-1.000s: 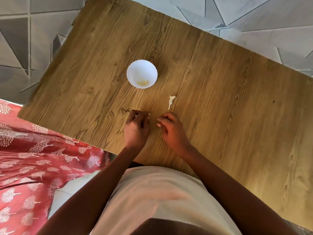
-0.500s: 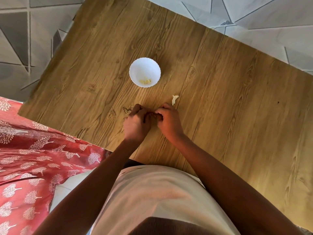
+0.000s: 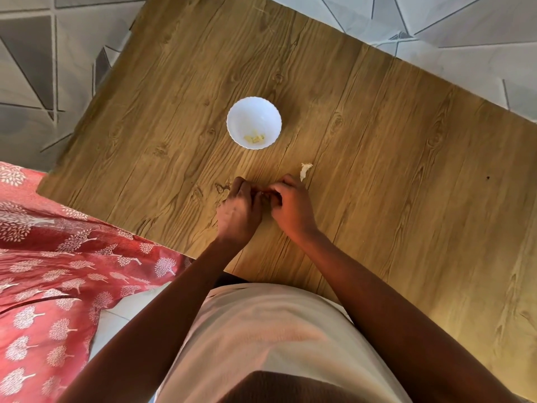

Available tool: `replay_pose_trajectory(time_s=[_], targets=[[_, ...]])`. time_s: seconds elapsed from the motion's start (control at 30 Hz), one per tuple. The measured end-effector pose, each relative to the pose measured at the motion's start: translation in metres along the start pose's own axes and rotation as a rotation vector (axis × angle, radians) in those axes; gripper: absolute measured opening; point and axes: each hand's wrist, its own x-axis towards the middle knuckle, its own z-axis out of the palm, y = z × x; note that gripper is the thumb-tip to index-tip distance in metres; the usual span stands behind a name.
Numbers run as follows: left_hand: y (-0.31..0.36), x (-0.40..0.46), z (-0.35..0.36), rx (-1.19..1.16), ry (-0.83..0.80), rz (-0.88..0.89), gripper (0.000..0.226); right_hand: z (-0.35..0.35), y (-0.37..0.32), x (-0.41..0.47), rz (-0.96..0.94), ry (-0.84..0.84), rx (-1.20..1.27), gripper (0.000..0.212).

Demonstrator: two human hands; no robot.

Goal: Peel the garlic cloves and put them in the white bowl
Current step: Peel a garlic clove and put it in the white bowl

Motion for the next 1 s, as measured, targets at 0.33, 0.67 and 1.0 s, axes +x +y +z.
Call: replay_pose_trajectory(time_s=[0.33,0.67,1.0], targets=[[-0.020,-0.026,0.001,-0.112,-0.016,0.117,0.012,0.001,-0.008,0.005,-0.008,0.050,0.009,0.012],[0.000,-0.040,0.017,-0.035,-0.041,0.164,0.030,-0.033,0.021,-0.041,0.114,0.131,0.202,0.029],[-0.025,-0.038,0.017,-0.110,-0.085,0.285,0.032,-0.010,0.015,-0.076,0.005,0.081,-0.085,0.047]])
